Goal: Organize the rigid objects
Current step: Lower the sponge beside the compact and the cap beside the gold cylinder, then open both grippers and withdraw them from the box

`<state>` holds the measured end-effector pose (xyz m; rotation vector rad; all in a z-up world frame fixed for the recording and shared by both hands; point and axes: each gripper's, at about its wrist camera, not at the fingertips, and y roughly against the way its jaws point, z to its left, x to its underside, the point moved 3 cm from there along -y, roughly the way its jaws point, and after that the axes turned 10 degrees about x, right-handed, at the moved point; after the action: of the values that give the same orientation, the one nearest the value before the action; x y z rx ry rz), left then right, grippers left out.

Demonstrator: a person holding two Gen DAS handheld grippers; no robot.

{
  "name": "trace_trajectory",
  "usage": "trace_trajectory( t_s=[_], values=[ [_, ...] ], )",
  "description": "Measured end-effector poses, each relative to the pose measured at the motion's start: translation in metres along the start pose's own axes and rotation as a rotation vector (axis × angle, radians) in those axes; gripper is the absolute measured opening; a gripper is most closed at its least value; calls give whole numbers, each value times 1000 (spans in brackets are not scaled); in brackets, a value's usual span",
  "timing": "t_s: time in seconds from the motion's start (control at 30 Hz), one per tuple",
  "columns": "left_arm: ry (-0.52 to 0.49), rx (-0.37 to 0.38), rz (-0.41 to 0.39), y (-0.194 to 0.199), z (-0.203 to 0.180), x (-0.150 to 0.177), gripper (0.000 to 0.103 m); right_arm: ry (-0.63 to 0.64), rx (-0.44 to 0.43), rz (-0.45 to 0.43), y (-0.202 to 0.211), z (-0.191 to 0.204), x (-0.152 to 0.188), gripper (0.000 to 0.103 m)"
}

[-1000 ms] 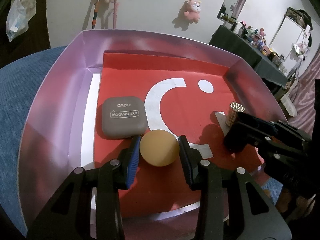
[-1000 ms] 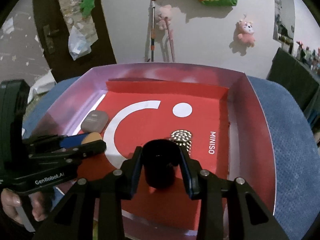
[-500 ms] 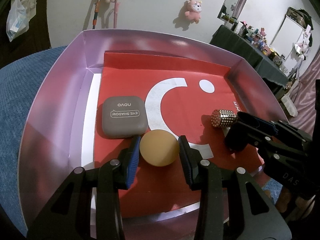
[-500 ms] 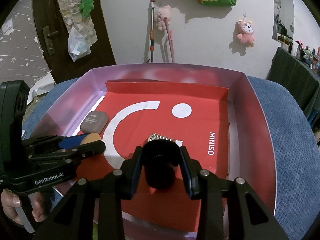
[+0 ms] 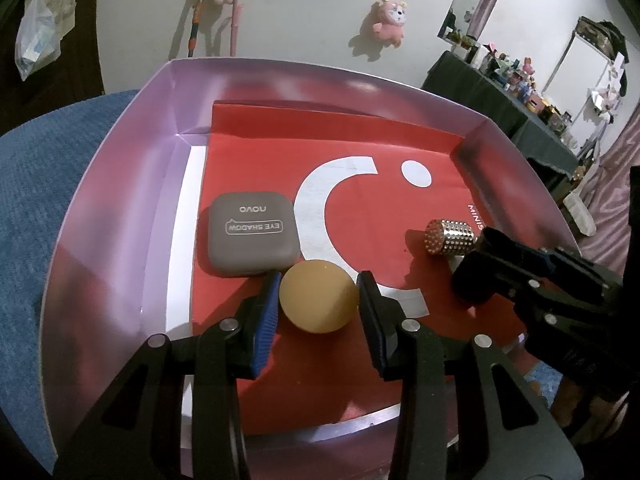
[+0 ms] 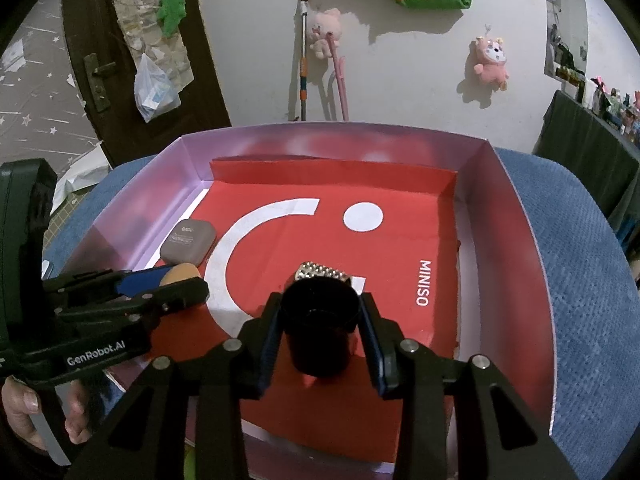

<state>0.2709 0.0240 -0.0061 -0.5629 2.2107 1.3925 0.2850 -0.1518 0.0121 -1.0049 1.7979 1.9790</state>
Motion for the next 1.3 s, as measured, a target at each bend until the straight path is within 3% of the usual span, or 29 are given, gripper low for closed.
trace_trajectory(
  t_s=[0.1,0.27,0.53,0.7,1.3],
  values=[
    [8,12,-1,0,1,0,39,4,4,1,0,1,2,39],
    [13,11,-24,6,2,-2,65,-5,11,-1,1,-1,3,43],
    [1,-10,-25,9,-3,-2,66,-14,21,-17,7,-4,5,60],
    [-14,-30,-31,11,-7,-3,74,-21,19,-26,11,-5,4,62],
    [-41,-31,-48,28,-14,8,74,-6,-37,-65,37,2,15,83]
  ],
)
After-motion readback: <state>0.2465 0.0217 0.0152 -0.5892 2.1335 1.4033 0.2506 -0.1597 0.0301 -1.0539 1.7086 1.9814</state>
